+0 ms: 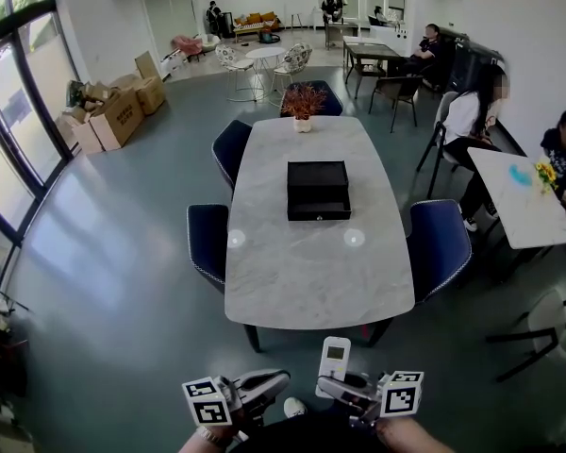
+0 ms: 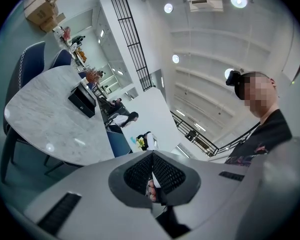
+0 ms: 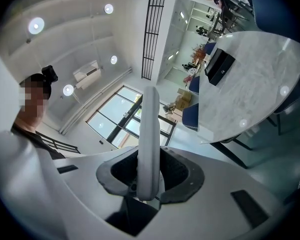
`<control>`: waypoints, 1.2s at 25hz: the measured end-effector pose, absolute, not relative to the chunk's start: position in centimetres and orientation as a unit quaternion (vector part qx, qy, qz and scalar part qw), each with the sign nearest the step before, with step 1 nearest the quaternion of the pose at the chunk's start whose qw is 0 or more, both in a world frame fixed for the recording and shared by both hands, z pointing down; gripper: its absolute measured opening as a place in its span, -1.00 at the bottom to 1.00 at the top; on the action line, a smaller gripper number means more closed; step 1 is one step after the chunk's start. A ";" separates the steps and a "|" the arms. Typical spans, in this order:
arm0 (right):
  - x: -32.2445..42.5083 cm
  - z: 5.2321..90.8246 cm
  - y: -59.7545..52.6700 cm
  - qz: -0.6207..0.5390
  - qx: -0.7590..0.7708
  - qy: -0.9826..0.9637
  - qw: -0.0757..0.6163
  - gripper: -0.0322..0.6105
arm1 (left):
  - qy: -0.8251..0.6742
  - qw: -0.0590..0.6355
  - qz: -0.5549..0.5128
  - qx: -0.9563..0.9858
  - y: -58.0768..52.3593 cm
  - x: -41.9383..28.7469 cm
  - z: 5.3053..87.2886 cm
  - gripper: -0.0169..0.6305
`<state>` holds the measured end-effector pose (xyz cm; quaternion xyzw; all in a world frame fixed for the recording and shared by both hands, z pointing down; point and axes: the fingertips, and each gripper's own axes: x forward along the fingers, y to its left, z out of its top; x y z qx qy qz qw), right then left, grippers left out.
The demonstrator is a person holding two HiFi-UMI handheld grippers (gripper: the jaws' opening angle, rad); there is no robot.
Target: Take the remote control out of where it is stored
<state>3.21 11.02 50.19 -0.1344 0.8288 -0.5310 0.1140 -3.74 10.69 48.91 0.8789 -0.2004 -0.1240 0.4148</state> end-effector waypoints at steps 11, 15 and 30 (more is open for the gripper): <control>3.6 49.8 13.2 -0.539 -0.124 0.824 0.124 -0.55 | -0.189 0.412 -0.112 0.884 12.3 -2.8 48.7 -0.93; 3.3 49.7 13.5 -0.537 -0.118 0.827 0.120 -0.55 | -0.189 0.410 -0.113 0.885 12.5 -2.8 48.7 -0.93; 1.9 50.4 13.6 -0.538 -0.107 0.830 0.098 -0.55 | -0.206 0.409 -0.116 0.882 12.5 -4.1 48.9 -0.93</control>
